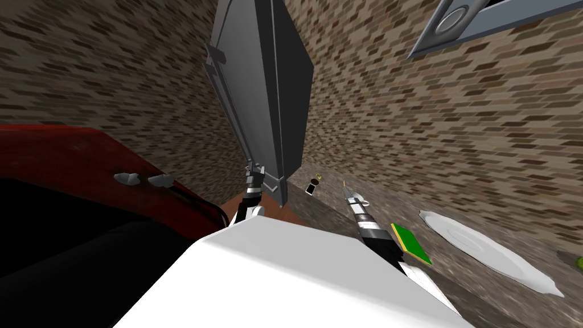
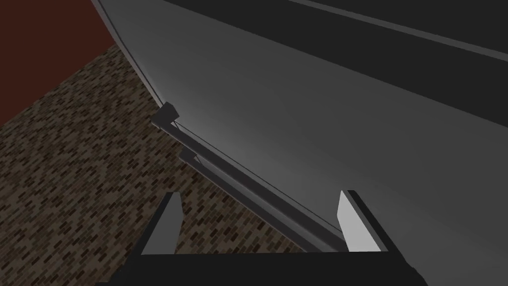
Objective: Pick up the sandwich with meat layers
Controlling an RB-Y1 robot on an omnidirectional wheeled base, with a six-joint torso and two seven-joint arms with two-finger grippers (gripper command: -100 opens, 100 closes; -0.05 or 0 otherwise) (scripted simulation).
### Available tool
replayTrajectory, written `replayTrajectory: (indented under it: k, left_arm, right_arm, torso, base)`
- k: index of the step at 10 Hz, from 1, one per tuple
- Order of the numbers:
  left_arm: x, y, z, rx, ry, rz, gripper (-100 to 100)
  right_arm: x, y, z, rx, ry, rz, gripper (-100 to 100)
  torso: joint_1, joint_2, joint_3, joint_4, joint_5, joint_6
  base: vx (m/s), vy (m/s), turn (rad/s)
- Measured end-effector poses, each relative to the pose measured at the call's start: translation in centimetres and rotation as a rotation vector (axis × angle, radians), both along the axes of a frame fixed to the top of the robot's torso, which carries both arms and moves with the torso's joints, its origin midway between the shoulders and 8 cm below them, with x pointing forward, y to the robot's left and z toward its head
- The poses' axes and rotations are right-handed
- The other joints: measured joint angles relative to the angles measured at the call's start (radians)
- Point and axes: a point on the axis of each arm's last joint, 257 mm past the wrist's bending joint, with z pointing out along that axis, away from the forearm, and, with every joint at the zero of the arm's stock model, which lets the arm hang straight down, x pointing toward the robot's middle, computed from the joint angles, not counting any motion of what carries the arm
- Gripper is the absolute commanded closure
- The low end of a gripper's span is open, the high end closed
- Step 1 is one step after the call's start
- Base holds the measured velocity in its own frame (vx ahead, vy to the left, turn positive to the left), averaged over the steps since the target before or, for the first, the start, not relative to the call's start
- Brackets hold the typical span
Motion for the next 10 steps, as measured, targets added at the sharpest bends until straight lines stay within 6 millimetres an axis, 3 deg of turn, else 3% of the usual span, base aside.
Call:
replayTrajectory:
  k: [5, 10]
  left_arm:
    - [0.0, 0.0, 0.0, 0.0, 0.0, 0.0, 0]
    - [0.0, 0.0, 0.0, 0.0, 0.0, 0.0, 0]
  right_arm:
    - [-0.4, -2.8, -4.3, -0.145, 0.133, -0.052, -100]
    - [-2.6, -6.9, -8.6, -0.317, 0.292, -0.113, -100]
  torso:
    - [0.0, -0.003, -0.001, 0.0, 0.0, 0.001]
    - [-0.001, -0.002, -0.001, 0.0, 0.0, 0.001]
  base:
    - [-0.034, -0.005, 0.132]
    - [-0.031, 0.0, 0.113]
